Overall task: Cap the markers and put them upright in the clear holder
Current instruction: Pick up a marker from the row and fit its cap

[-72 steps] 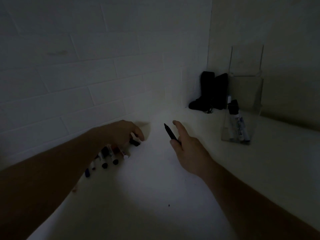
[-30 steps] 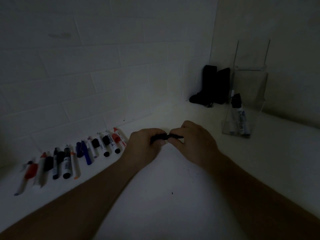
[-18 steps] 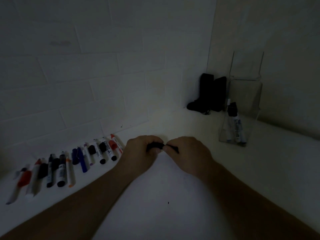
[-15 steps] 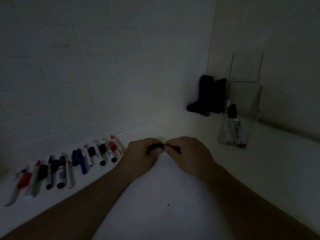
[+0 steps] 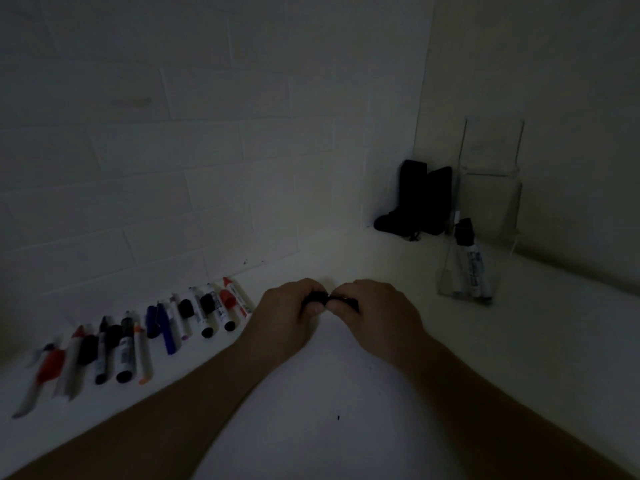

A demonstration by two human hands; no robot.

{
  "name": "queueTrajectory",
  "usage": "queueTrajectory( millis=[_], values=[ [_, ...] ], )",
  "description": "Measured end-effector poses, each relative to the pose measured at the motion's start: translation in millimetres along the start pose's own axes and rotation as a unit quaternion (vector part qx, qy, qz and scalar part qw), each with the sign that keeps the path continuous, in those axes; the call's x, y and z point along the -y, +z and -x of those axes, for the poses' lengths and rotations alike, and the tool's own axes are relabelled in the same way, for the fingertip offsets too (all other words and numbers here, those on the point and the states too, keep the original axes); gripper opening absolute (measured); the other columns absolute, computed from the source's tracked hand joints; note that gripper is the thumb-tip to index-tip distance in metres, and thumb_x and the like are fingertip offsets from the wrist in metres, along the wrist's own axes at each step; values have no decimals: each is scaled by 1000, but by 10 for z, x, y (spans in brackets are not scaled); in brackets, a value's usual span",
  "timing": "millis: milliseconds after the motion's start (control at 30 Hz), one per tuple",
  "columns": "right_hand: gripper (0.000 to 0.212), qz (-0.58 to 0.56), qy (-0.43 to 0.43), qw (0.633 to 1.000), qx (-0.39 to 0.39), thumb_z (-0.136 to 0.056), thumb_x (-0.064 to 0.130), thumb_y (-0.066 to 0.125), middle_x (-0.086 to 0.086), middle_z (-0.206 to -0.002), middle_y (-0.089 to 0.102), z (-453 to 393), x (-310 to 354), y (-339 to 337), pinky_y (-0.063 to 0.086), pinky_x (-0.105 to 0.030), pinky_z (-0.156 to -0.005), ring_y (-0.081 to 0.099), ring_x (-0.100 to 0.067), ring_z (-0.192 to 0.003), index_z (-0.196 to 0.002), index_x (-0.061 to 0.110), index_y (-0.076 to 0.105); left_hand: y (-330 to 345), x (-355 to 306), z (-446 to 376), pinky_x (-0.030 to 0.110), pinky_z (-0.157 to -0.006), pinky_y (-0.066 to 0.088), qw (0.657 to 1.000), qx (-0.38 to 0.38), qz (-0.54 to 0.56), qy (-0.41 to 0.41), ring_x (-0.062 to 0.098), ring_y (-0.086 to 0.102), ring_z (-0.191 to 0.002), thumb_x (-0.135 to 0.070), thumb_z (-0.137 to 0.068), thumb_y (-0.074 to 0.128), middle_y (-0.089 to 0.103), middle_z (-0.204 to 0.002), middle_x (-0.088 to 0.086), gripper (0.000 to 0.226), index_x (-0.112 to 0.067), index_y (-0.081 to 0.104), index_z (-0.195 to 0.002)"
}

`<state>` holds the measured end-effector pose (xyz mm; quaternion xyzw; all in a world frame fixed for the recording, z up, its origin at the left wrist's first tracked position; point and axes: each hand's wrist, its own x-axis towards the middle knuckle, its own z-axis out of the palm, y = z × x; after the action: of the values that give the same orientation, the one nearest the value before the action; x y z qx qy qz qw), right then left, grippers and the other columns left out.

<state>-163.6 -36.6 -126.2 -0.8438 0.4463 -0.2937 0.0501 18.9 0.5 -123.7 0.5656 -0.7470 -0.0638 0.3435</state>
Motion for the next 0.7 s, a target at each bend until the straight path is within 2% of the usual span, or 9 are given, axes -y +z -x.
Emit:
queueTrajectory(
  millis=[100,233,333,433,467,533,600,667,700],
  values=[
    [33,1,4,1000,11,-95,57,42,10,-94,68,-2,-3,-13,52,-37,-70,60,-10,-82,-107,38,66,-8,-6,1,7,-69,36,1000,0,2,5,6,54,-84,-14,-93,62,66,-94,-8,15,-24,66,-104],
    [33,-22,6,999,31,-93,58,43,13,-95,68,-1,-58,4,53,-36,-73,60,-7,-82,-107,38,66,11,-3,18,22,-72,39,999,15,-20,30,13,61,-88,-23,-93,59,70,-98,-4,17,-22,66,-107],
    [28,-55,6,997,61,-94,52,45,12,-96,68,-3,-112,11,53,-41,-79,60,-10,-86,-107,37,65,30,-15,33,20,-75,44,999,24,12,21,6,62,-88,-25,-93,57,72,-99,-8,18,-26,67,-107],
    [32,24,19,995,96,-96,56,35,12,-110,65,-21,-129,-46,42,-45,-92,53,-17,-104,-120,44,53,30,-38,27,17,-73,46,999,15,42,-11,0,63,-84,-32,-94,61,72,-96,-13,15,-30,66,-107],
    [31,47,20,994,92,-97,55,34,9,-110,65,-37,-125,-99,40,-44,-90,53,-20,-104,-122,45,51,24,-42,29,16,-71,45,999,13,48,-23,-1,63,-82,-40,-93,62,71,-94,-15,18,-33,63,-110],
    [29,8,34,999,20,-95,52,39,1,-97,65,-94,-94,-324,47,-39,-78,59,-23,-91,-118,40,53,14,-44,37,15,-68,47,997,13,61,-34,-4,63,-77,-54,-88,62,70,-86,-16,29,-40,56,-113],
    [15,-119,59,985,-105,-97,36,51,-1,-90,62,-179,-67,-692,48,-32,-69,60,-13,-78,-110,29,57,21,-45,49,14,-67,48,997,16,65,-24,-3,64,-74,-57,-87,61,70,-81,-14,33,-40,53,-115],
    [9,-201,83,949,-230,-97,19,59,4,-91,59,-252,-131,-1104,50,-23,-71,58,2,-76,-105,22,54,40,-46,56,11,-64,44,998,28,49,0,-2,64,-72,-54,-90,59,69,-78,-13,33,-36,54,-117],
    [14,-188,88,935,-287,-96,16,61,4,-94,58,-288,-215,-1286,52,-23,-75,58,1,-79,-103,24,52,50,-45,55,10,-64,43,999,34,36,13,-2,63,-71,-53,-91,57,68,-77,-13,32,-34,55,-117]
  ],
)
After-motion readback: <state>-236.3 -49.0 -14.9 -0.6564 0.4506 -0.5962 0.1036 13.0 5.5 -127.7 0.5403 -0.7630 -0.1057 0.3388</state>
